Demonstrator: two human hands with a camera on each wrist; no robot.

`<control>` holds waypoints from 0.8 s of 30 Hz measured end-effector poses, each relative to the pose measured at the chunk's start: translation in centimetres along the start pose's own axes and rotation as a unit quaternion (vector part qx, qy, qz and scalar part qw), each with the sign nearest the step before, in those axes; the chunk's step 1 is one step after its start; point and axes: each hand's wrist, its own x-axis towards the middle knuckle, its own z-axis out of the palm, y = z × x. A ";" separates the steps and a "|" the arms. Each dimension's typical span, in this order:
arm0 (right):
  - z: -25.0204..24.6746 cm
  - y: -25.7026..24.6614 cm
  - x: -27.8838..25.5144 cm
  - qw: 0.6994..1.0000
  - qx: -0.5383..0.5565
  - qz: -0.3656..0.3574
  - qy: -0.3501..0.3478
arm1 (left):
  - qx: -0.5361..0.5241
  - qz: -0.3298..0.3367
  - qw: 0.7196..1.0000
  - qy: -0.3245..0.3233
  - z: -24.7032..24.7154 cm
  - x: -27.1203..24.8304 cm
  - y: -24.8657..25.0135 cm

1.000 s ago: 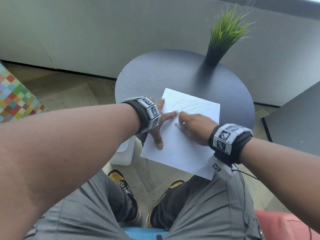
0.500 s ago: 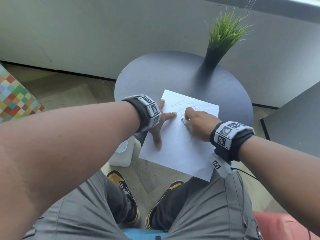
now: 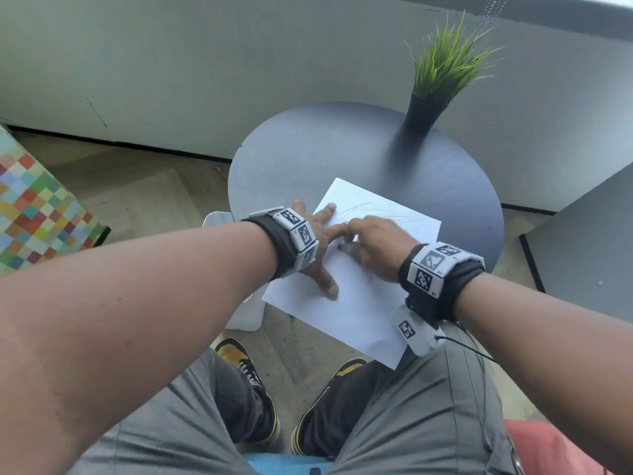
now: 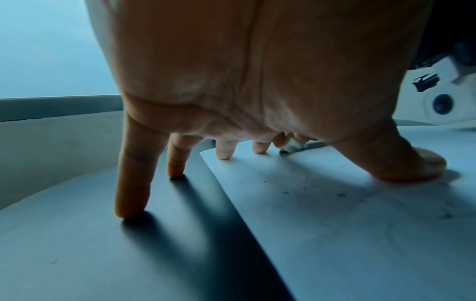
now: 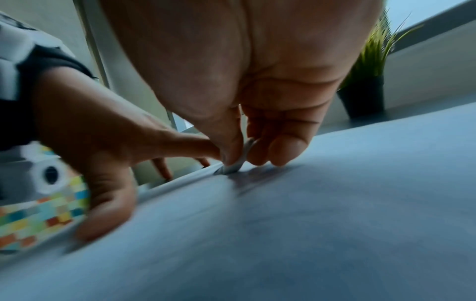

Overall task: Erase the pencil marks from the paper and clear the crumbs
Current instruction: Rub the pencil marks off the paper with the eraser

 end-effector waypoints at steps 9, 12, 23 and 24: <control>-0.9 0.2 0.2 1.000 -0.003 0.006 0.002 | 0.006 -0.006 1.000 -0.009 0.1 0.2 -0.1; 0.5 -1.4 -1.5 0.990 -0.006 -0.110 -0.091 | 0.012 -0.006 1.000 -0.010 0.0 0.1 0.2; -0.4 0.1 -1.0 0.992 -0.027 -0.081 -0.092 | -0.003 -0.012 1.000 -0.004 0.4 0.7 0.3; -0.8 0.8 -0.4 0.997 -0.025 -0.037 -0.061 | -0.005 -0.013 1.000 -0.005 0.5 0.8 0.3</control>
